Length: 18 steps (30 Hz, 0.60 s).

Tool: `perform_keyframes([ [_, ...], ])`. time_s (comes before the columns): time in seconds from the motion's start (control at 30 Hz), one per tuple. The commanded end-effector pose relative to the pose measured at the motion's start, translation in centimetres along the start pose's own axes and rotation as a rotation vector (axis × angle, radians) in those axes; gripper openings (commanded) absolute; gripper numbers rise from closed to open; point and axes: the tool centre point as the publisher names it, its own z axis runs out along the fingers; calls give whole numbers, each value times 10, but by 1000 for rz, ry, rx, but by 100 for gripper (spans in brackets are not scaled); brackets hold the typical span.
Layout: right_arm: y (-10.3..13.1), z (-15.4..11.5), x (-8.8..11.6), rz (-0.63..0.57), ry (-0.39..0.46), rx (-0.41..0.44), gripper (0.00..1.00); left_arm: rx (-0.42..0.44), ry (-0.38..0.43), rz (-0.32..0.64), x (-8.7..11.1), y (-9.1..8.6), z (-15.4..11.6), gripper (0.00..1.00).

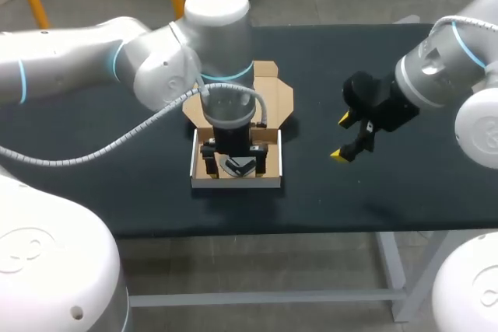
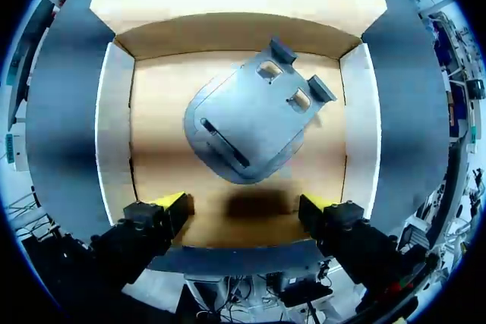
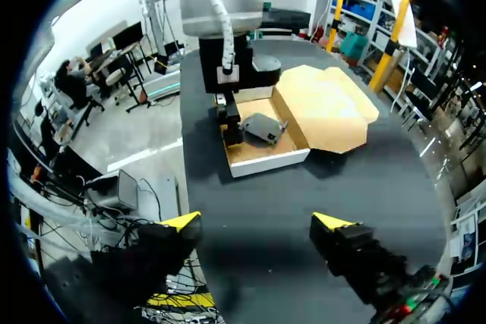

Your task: Assemble the packaging by folding the flat box into shape, placing the metal phone stand inside, and closing the box properly

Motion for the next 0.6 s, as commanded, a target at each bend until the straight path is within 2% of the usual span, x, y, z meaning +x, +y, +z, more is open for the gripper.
perform_keyframes([
  [0.03,-1,-2,0,-2,6,-4,100,9,-7,-1,4,12,0,100],
  [0.6,-1,-2,0,-2,6,-4,100,11,-23,-36,9,53,0,100],
])
